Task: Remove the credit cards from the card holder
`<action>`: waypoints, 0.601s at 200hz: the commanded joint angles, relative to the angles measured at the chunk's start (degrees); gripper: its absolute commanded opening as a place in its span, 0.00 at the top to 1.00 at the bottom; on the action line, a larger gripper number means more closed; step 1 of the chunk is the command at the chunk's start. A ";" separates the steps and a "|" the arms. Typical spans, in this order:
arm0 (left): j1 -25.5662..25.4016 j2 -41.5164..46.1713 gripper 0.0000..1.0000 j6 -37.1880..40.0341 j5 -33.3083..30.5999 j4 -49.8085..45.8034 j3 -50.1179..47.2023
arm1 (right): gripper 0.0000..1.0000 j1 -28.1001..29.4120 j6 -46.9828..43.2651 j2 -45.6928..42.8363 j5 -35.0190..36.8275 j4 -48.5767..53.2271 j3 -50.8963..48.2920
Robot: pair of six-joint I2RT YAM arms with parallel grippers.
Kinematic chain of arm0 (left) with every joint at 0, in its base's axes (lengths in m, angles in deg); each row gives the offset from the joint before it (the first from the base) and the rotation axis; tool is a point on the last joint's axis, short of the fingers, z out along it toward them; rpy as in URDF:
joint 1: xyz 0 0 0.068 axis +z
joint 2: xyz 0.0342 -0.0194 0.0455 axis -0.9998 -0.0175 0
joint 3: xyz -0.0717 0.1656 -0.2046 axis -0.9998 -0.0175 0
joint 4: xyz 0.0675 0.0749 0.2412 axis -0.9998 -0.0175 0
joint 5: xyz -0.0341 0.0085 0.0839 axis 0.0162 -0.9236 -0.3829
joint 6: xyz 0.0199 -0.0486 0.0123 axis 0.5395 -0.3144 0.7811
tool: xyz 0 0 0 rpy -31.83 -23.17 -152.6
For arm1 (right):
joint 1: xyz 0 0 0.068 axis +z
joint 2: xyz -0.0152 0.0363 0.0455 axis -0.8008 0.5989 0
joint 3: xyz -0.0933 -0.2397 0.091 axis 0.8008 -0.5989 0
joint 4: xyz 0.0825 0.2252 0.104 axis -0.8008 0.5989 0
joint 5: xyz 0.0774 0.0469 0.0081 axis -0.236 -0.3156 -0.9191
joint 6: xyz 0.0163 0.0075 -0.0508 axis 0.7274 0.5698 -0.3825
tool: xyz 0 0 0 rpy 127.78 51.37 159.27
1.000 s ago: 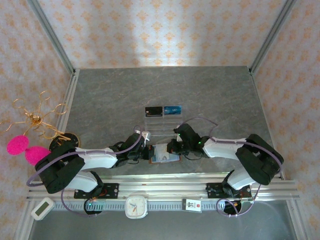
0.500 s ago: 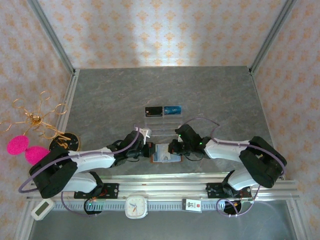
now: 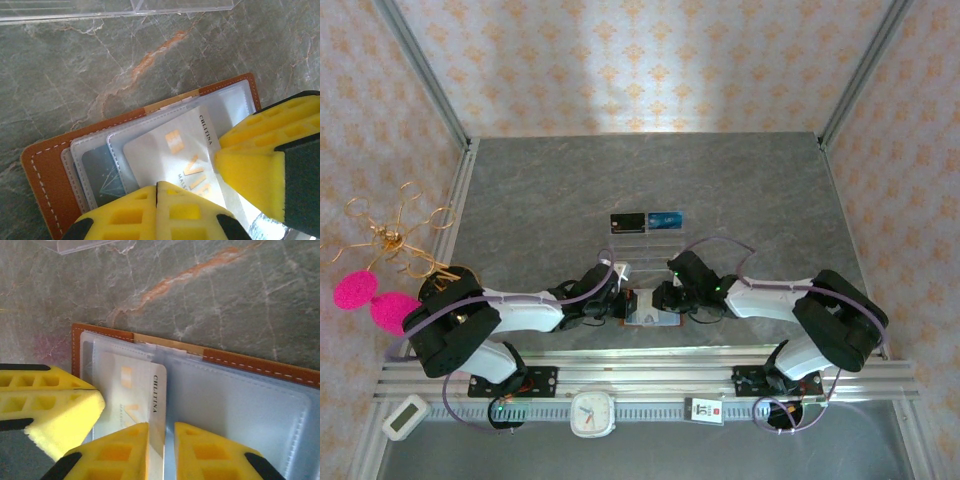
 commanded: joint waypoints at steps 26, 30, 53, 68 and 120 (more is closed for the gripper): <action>0.55 0.24 1.00 -0.24 -0.71 -0.94 -1.45 | 1.00 -0.41 0.50 0.60 1.11 -0.21 -0.74; 0.51 0.32 1.00 -0.32 -0.70 -0.90 -1.54 | 1.00 -0.44 0.62 0.35 1.34 0.10 -0.87; 1.37 1.99 1.00 -0.52 -0.88 -1.13 -2.57 | 1.00 -1.20 1.03 -2.63 2.86 1.93 -2.18; 1.91 3.53 1.00 -0.51 -0.83 -1.17 -3.21 | 1.00 -1.63 1.03 -4.41 3.08 2.83 -3.18; 0.79 8.05 1.00 -0.08 -0.52 -0.55 -1.10 | 1.00 -1.67 0.59 -3.07 1.18 0.78 -3.48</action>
